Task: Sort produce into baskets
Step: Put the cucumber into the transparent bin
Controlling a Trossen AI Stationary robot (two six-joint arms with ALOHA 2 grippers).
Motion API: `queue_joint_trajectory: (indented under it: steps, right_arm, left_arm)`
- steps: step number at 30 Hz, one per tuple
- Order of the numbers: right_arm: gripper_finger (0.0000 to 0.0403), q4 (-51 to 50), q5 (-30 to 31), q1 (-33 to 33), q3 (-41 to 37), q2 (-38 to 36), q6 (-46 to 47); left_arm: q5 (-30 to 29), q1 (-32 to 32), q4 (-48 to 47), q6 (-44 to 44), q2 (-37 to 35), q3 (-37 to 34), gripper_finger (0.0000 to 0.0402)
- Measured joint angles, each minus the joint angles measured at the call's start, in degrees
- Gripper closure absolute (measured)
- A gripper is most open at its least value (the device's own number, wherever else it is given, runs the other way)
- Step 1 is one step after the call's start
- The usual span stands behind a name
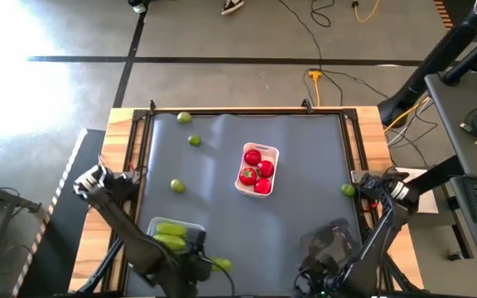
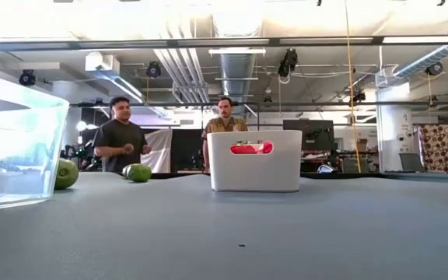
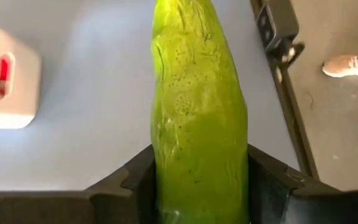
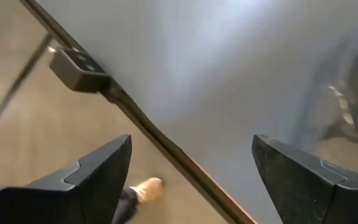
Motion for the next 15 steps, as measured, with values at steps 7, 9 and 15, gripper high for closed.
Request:
queue_joint_trajectory:
  steps: [7, 9, 15]
  right_arm:
    - [0.0078, 6.22, 2.35, -1.28, 0.0, 3.07, -0.09]
    - [0.0078, 7.33, 2.32, -1.4, 0.0, 3.52, -0.07]
    - [0.0078, 7.83, 2.37, -1.38, 0.0, 3.8, -0.09]
  left_arm:
    - [4.51, -2.64, -6.21, -3.56, -10.25, -8.39, 0.0241]
    - [6.19, -2.98, -5.41, -5.36, -13.79, -12.7, 0.0241]
    - [7.26, -2.57, -0.92, -9.59, -23.09, -27.42, 0.0241]
